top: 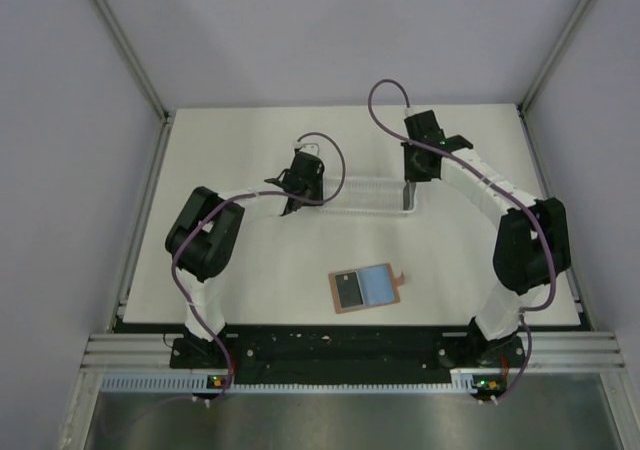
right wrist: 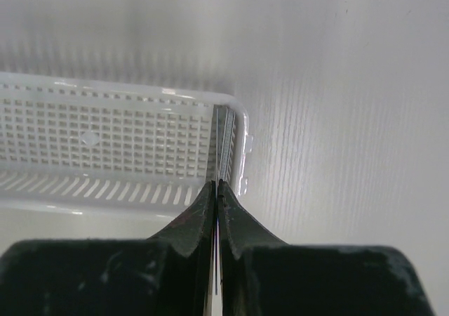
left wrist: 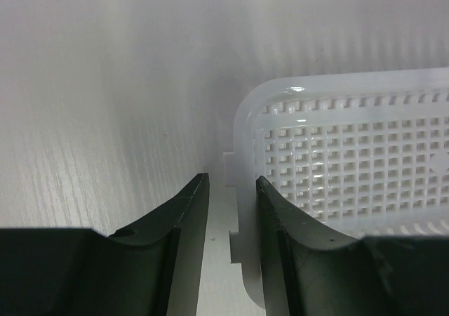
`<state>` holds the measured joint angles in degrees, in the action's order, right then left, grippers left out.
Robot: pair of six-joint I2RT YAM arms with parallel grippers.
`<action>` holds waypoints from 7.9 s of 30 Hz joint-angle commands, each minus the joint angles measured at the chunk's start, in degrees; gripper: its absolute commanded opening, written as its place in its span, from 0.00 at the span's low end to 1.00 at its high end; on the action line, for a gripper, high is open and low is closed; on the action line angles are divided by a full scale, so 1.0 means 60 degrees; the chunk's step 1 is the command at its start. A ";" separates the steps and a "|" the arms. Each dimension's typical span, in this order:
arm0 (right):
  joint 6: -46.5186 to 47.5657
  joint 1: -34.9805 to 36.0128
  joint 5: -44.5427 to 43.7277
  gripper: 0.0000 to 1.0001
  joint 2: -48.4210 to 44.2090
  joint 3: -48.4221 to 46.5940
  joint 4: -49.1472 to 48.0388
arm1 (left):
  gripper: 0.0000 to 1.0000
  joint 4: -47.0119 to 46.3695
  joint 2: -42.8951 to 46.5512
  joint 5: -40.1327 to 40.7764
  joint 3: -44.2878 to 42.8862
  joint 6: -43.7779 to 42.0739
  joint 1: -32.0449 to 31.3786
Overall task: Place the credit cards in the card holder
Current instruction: Pick up the credit card from the storage box, then turn over the card holder at the center of the board.
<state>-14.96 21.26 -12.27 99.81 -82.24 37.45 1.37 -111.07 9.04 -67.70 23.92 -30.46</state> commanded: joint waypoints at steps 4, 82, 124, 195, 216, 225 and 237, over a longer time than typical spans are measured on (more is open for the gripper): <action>0.0033 0.0046 0.0931 0.00 -0.1838 0.1122 -0.1450 | 0.47 -0.0140 0.0771 0.0149 0.0107 -0.0047 0.0052; -0.5812 0.3152 0.1093 0.00 -0.9867 1.0923 -0.2565 | 0.16 -0.3805 0.2472 -0.0804 0.3770 0.1828 -0.6188; -0.5126 0.3152 0.0768 0.00 -1.2077 1.0469 -0.1567 | 0.00 -0.0447 0.3350 0.0090 0.5073 0.3220 -0.6188; -0.5079 0.3327 0.4667 0.00 -0.9399 1.1992 -0.5977 | 0.00 -0.0711 0.3232 -0.0056 0.5073 0.3249 -0.6188; -0.5387 0.3342 0.4668 0.00 -0.8842 1.2168 -0.7077 | 0.00 -0.0682 0.5384 -0.0115 0.5072 0.2854 -0.6188; -0.5344 0.3547 0.4799 0.00 -0.8652 1.1744 -0.7267 | 0.00 0.0240 0.7230 0.0924 0.5570 0.3103 -0.6188; -0.5182 0.4762 0.4639 0.00 -0.6633 1.0733 -0.8394 | 0.00 0.0798 0.7832 0.1775 0.5937 0.3293 -0.6188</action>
<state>-46.70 47.29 16.43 54.65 -14.20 -7.01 5.78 -65.01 17.43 -32.91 42.68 -67.48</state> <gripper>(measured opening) 0.006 0.013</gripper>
